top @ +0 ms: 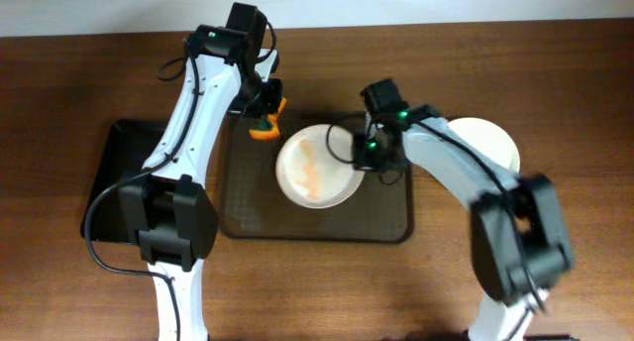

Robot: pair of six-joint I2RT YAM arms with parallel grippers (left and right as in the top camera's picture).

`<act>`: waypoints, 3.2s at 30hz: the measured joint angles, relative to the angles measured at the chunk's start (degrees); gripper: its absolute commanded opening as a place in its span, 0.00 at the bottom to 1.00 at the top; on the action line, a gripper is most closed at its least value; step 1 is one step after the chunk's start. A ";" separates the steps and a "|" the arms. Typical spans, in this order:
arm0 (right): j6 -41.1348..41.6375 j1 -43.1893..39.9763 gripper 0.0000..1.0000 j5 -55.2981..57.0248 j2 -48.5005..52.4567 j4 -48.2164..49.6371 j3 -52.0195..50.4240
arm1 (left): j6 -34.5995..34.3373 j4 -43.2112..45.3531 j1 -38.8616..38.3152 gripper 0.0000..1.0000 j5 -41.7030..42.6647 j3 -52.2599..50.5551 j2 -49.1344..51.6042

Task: Clean dirty plates on tray and stack at the side
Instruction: 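Carry the last plate with the right gripper onto the stack at right, then place the sponge back on the black tray with the left gripper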

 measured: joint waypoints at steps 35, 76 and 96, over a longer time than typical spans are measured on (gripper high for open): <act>-7.08 -9.27 0.04 -2.84 -14.60 -12.00 0.07 | -0.02 2.75 2.38 0.00 -0.04 -1.46 0.00; -12.85 -25.35 0.57 -6.84 -6.67 -26.21 16.85 | -6.51 -11.43 25.11 1.00 -8.37 6.14 -7.23; -15.04 -25.33 0.98 -4.13 -48.74 -42.25 26.38 | -6.54 -9.27 17.97 1.00 -8.15 8.63 -14.08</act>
